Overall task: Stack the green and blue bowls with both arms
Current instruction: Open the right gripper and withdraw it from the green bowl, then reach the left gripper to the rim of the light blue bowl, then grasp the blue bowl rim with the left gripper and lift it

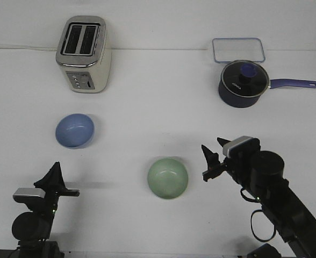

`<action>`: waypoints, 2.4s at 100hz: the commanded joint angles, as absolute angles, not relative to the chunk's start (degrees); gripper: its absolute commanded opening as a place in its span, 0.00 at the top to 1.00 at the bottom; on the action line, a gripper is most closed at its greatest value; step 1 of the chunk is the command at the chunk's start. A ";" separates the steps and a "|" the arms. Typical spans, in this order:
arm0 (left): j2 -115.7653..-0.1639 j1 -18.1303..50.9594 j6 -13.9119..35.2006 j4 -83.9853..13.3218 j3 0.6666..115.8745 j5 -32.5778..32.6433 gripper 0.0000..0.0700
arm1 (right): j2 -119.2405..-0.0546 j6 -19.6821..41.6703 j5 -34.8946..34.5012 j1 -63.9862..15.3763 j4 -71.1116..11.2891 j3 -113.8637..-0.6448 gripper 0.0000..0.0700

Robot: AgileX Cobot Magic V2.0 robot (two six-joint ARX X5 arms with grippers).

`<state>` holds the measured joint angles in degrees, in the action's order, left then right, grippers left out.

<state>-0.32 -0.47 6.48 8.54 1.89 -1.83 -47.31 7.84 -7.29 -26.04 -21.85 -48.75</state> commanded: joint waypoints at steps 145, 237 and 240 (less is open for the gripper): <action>-75.53 -3.29 21.23 -20.80 55.68 0.14 0.22 | -30.41 5.10 -3.64 -26.28 -16.71 -30.41 0.52; -87.74 -7.14 19.55 -15.88 55.68 -3.03 0.98 | -30.41 5.08 -3.62 -26.28 -16.71 -30.41 0.52; -87.53 -7.07 19.46 -15.86 55.68 -3.86 0.98 | -30.44 5.08 -3.62 -26.28 -16.71 -30.41 0.52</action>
